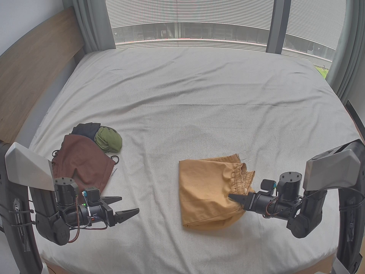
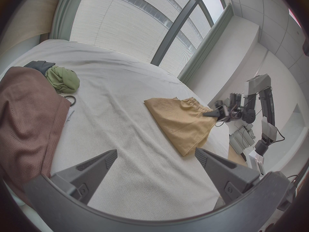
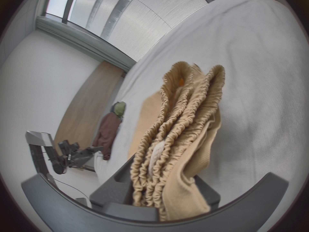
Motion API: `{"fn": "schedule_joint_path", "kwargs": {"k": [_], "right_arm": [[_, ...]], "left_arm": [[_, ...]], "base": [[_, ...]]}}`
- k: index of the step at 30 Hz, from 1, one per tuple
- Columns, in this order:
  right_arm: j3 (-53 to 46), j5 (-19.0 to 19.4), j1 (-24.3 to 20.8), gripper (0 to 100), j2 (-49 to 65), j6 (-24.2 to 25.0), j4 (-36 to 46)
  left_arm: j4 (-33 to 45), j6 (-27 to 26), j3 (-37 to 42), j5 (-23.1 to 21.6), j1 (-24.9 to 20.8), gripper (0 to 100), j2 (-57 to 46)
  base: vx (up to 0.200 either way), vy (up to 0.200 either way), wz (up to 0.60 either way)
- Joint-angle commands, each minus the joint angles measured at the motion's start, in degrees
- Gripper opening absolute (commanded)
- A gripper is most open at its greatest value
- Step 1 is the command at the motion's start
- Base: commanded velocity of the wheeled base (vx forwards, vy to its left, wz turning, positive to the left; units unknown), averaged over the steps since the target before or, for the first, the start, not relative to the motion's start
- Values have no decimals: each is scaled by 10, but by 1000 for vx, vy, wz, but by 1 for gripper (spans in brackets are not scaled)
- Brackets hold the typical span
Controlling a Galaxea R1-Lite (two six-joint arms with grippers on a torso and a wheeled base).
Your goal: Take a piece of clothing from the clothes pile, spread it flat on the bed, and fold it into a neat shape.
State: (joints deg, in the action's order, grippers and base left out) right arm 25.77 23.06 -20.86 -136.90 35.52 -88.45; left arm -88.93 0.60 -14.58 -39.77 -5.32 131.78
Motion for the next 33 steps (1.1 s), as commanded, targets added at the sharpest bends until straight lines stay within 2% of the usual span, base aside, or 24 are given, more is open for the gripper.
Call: {"fn": "schedule_joint_path", "kwargs": {"k": [1, 24, 33], "right_arm": [[-5, 15, -28, 0, 95, 13, 1], [121, 28, -24, 0, 132, 41, 20], [236, 36, -16, 0, 130, 41, 113]], "left_arm": [[0, -1, 0, -1, 8, 100, -6], [0, 0, -3, -2, 8, 100, -12], [0, 0, -3, -3, 7, 100, -9]], "base": [[0, 0, 0], [0, 0, 0], [0, 0, 0]]}}
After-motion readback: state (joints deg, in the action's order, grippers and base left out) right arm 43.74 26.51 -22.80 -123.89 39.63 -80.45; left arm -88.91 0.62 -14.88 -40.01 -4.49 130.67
